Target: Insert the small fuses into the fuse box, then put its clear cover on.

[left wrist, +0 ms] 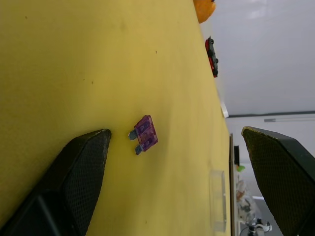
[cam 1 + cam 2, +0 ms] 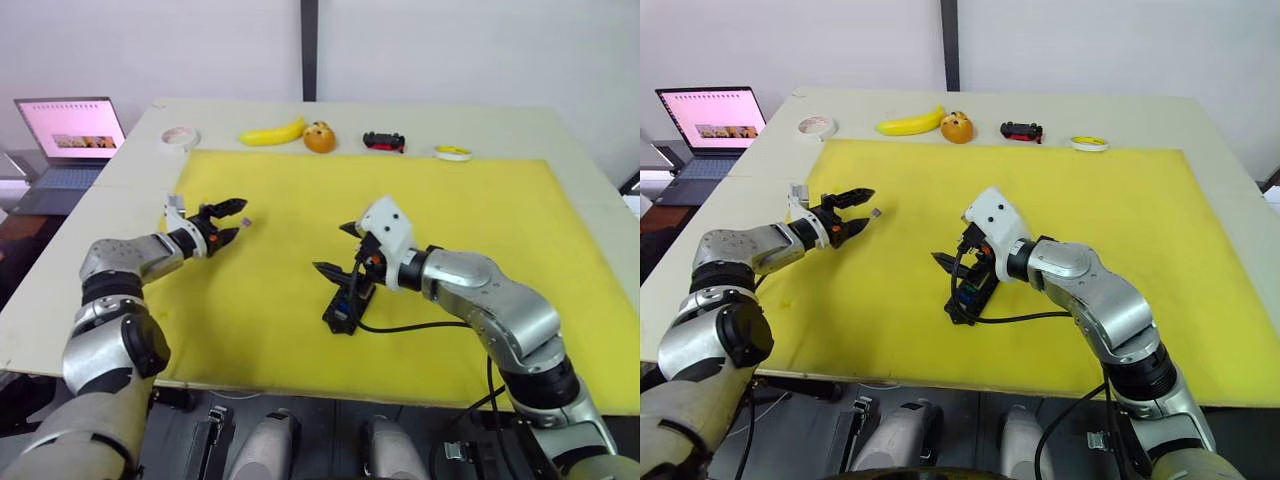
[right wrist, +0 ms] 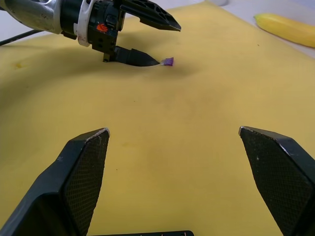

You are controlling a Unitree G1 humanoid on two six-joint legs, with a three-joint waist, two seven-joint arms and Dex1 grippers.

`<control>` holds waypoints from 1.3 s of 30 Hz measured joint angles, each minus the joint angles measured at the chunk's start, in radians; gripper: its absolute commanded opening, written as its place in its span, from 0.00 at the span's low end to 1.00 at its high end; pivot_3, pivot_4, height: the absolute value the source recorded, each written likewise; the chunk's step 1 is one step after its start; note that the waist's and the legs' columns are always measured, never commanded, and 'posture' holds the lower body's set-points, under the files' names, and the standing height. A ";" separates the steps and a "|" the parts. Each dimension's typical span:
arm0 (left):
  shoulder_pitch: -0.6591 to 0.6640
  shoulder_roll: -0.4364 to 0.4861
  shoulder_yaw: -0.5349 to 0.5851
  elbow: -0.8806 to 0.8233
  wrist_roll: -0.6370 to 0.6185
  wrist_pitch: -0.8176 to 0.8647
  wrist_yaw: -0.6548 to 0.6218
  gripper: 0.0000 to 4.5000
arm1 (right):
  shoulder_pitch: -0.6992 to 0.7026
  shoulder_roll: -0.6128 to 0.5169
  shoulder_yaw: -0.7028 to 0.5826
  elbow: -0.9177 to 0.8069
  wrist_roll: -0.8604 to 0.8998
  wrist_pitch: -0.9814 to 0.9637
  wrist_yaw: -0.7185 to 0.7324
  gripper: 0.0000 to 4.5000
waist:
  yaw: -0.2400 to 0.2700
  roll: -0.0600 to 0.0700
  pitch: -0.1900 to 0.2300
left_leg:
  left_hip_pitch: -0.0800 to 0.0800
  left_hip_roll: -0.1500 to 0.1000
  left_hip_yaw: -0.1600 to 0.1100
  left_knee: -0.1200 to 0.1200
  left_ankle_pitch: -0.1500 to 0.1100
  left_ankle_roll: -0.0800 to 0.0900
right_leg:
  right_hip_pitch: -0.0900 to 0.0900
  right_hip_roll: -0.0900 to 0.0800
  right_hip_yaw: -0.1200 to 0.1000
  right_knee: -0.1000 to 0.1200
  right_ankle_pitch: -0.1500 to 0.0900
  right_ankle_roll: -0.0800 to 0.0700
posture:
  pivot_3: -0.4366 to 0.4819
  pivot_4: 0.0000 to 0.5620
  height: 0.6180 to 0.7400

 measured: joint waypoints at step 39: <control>-0.088 -0.051 -0.008 0.164 0.088 -0.146 -0.098 1.00 | 0.041 -0.006 -0.039 -0.068 -0.009 0.076 -0.042 0.99 | 0.020 0.000 0.000 | 0.000 -0.012 -0.020 0.000 0.001 0.001 | 0.011 -0.004 -0.003 -0.005 -0.003 0.005 | 0.48 0.27 1.00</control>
